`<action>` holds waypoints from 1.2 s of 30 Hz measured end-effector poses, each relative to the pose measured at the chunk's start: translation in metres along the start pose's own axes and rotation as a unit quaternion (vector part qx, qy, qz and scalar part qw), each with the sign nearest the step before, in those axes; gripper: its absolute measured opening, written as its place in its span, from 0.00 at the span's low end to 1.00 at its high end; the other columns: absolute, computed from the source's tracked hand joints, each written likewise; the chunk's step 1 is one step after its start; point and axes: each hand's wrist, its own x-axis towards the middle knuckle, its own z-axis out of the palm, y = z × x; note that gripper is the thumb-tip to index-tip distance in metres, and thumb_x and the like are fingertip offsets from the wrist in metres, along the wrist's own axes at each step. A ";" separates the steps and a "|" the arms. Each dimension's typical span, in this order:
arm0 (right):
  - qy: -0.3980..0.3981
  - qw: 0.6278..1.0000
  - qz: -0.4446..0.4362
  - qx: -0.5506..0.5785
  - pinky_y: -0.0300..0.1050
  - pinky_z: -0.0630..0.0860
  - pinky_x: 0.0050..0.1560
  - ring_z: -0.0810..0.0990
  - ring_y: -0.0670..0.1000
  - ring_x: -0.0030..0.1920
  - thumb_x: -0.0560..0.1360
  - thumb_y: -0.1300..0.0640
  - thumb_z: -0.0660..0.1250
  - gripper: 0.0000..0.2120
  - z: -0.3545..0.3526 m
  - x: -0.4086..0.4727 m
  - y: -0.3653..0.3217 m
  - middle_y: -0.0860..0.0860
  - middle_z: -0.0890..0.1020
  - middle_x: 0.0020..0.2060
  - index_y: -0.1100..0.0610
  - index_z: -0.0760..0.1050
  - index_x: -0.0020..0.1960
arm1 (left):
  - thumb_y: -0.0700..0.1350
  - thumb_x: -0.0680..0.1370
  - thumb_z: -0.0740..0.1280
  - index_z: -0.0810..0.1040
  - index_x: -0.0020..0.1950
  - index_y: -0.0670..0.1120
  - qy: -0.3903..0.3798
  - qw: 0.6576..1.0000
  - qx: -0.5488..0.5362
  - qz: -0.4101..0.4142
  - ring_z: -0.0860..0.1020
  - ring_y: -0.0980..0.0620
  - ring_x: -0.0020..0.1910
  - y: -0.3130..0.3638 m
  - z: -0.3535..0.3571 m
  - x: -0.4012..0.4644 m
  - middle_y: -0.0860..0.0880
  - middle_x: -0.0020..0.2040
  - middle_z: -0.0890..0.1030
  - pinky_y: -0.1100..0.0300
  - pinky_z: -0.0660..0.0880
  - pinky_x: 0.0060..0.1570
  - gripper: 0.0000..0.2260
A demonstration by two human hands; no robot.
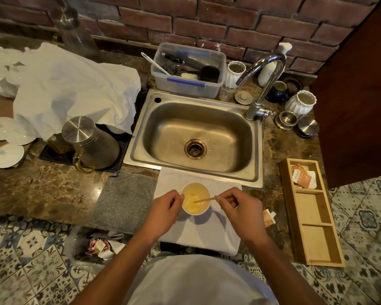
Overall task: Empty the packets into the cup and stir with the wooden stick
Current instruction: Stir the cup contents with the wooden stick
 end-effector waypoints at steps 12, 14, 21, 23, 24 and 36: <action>-0.088 0.954 -0.162 -0.236 0.43 0.79 0.47 0.84 0.50 0.46 0.81 0.44 0.66 0.13 0.020 0.031 -0.022 0.47 0.87 0.51 0.49 0.85 0.56 | 0.52 0.84 0.61 0.74 0.39 0.45 -0.009 1.000 0.003 -0.003 0.75 0.55 0.27 0.001 -0.002 0.001 0.45 0.31 0.80 0.49 0.75 0.33 0.17; -0.131 0.937 -0.174 -0.275 0.43 0.77 0.47 0.85 0.51 0.48 0.83 0.43 0.62 0.15 0.023 0.035 -0.022 0.47 0.87 0.52 0.48 0.84 0.59 | 0.52 0.84 0.61 0.74 0.40 0.45 -0.010 1.000 0.003 -0.004 0.75 0.54 0.27 0.001 -0.002 0.001 0.45 0.31 0.80 0.49 0.75 0.33 0.16; -0.166 0.908 -0.184 -0.339 0.46 0.79 0.45 0.84 0.54 0.44 0.83 0.41 0.59 0.17 0.027 0.044 -0.027 0.49 0.87 0.47 0.48 0.83 0.56 | 0.52 0.84 0.61 0.75 0.41 0.45 -0.015 1.000 -0.008 -0.011 0.75 0.55 0.28 0.000 0.000 0.001 0.46 0.32 0.80 0.54 0.75 0.33 0.16; -0.169 0.901 -0.192 -0.350 0.48 0.80 0.44 0.84 0.54 0.42 0.83 0.41 0.59 0.17 0.026 0.044 -0.028 0.49 0.87 0.45 0.49 0.83 0.54 | 0.52 0.84 0.61 0.75 0.41 0.45 -0.014 1.000 -0.013 -0.008 0.75 0.55 0.27 0.000 0.000 0.001 0.47 0.31 0.80 0.55 0.74 0.33 0.16; -0.170 0.897 -0.197 -0.356 0.48 0.81 0.44 0.84 0.55 0.42 0.83 0.42 0.59 0.17 0.026 0.044 -0.028 0.50 0.86 0.45 0.49 0.82 0.54 | 0.52 0.84 0.61 0.75 0.40 0.45 -0.014 1.000 -0.016 -0.009 0.75 0.55 0.27 0.000 0.000 0.001 0.47 0.31 0.80 0.55 0.74 0.33 0.16; -0.211 0.869 -0.183 -0.407 0.45 0.71 0.41 0.84 0.58 0.44 0.81 0.47 0.63 0.13 0.026 0.035 -0.037 0.54 0.85 0.47 0.54 0.80 0.56 | 0.50 0.85 0.61 0.72 0.39 0.42 -0.036 0.985 -0.133 -0.101 0.73 0.52 0.26 0.007 0.003 0.001 0.47 0.29 0.74 0.61 0.69 0.27 0.17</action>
